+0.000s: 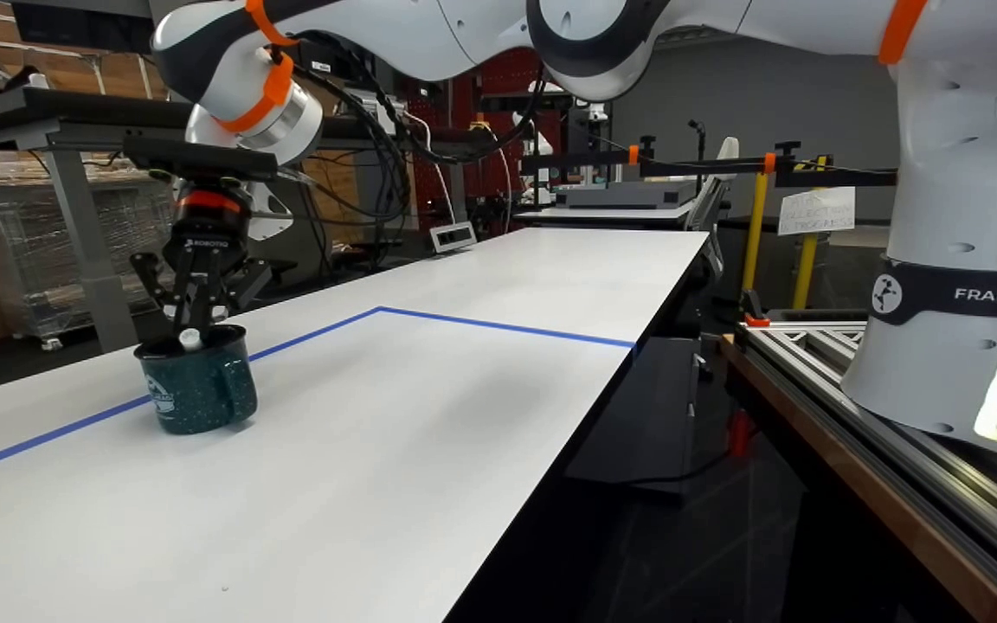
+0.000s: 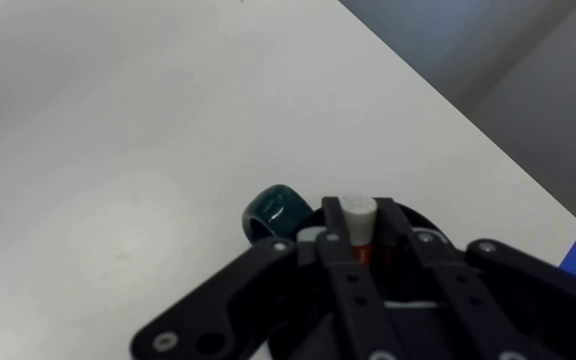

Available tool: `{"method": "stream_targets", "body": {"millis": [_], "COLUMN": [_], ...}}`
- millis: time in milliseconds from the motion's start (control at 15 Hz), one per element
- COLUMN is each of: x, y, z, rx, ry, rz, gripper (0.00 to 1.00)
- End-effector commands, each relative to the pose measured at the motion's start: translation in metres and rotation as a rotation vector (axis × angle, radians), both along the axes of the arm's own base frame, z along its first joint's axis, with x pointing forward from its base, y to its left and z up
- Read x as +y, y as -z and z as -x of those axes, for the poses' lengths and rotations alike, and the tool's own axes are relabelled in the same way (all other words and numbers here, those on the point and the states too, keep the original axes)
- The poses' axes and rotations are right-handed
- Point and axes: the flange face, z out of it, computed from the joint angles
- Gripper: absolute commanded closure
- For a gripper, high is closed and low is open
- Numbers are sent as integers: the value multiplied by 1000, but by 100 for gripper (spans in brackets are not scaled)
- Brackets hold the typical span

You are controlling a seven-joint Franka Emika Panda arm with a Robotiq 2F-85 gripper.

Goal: Remove the marker from the mug.

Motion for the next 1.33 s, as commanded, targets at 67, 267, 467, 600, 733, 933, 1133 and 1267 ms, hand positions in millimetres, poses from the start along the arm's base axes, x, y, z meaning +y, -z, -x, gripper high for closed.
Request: {"method": "stream_targets", "body": {"millis": [67,267,467,600,733,933,1133,1267], "x": [-6,-10,-13,-16,-22,-33,-42,-46], "y": [-24,-47,-73,-89,-102,-113,-109,-98], "z": [1,4,9,12,18,27,32,32], "rx": [13,12,10,16,50,110,161,179], "ry": [3,-6,-25,-25,-16,8,45,68], "rz": [-30,-58,-98,-112,-113,-90,-51,-12], "gripper": [95,95,95,95,95,95,95,95]}}
